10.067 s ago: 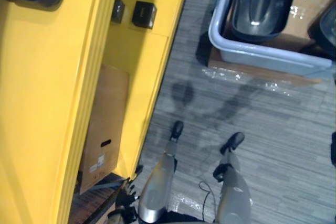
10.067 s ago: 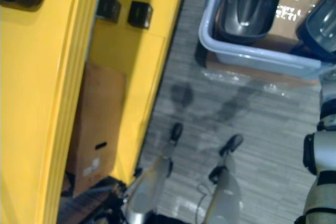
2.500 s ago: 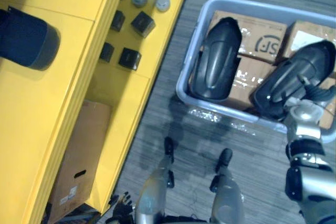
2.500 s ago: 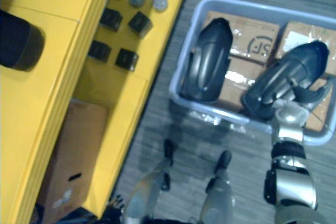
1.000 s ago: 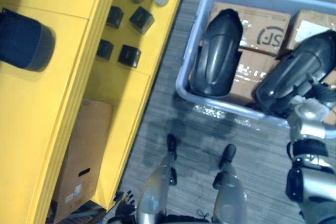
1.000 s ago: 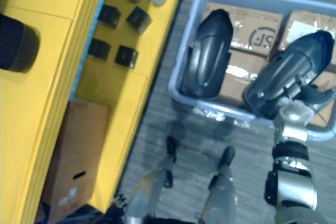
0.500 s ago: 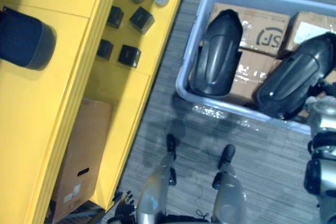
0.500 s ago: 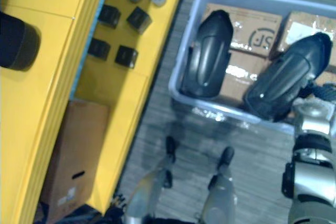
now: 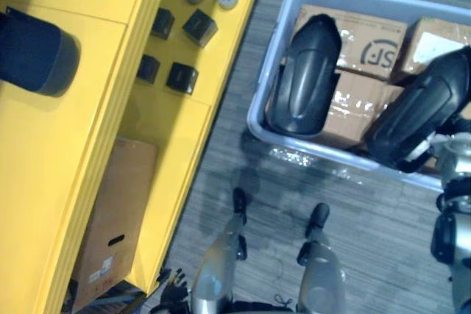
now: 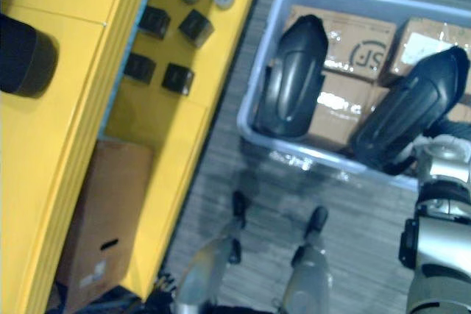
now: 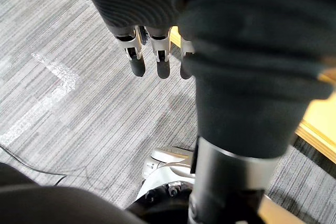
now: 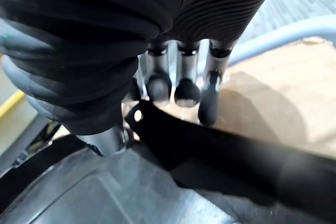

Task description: Walk over and take plastic housings, then place them on the shelf

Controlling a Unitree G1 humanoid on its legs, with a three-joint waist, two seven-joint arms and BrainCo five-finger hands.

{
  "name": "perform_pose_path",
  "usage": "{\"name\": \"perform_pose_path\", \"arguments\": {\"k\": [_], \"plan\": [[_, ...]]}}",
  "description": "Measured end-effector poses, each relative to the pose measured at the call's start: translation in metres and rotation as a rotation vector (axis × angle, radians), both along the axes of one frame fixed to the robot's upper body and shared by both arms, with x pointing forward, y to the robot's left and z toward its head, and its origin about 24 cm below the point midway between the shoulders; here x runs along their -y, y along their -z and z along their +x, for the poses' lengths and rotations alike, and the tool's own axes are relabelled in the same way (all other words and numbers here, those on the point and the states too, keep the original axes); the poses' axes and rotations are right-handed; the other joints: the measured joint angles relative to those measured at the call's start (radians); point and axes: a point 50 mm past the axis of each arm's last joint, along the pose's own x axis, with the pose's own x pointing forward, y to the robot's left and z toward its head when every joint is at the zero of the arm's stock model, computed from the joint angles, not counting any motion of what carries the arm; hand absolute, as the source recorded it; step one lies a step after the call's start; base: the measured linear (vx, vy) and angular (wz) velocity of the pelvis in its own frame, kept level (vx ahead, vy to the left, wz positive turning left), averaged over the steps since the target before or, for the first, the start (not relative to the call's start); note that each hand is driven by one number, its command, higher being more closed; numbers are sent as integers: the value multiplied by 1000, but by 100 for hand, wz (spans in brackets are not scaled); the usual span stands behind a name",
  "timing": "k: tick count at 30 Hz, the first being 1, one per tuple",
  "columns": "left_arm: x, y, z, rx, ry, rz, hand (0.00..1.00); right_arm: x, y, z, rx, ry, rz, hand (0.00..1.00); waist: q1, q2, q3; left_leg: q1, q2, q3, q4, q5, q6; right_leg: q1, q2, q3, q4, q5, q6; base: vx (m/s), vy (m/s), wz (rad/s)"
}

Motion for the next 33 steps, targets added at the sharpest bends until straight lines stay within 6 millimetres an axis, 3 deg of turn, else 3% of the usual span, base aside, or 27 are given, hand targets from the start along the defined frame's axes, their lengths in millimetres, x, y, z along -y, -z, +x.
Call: {"name": "perform_pose_path", "arguments": {"k": [19,24,29,33], "plan": [[0,-19,14,85,80,163,0,-27,-14,12,133,-29,-254,100,0,-5,-2,31,4,10,0,3,3,21,1,12,11,2,-1,-4,-1,-2],[-8,-32,17,81,241,270,0,-36,4,7,117,-35,-289,100,-1,-22,-10,35,7,12,0,5,3,23,3,15,12,-7,-9,-32,-4,-2],[-17,-44,21,70,388,371,0,-45,37,-2,56,-54,-267,100,-3,-51,-24,60,6,12,0,5,4,55,2,13,4,-2,-2,6,-4,1],[-23,-54,27,77,503,434,0,-49,38,-3,64,-51,-293,100,-4,-56,-29,63,6,12,0,5,4,59,3,13,-1,-5,-2,0,0,0]]}}
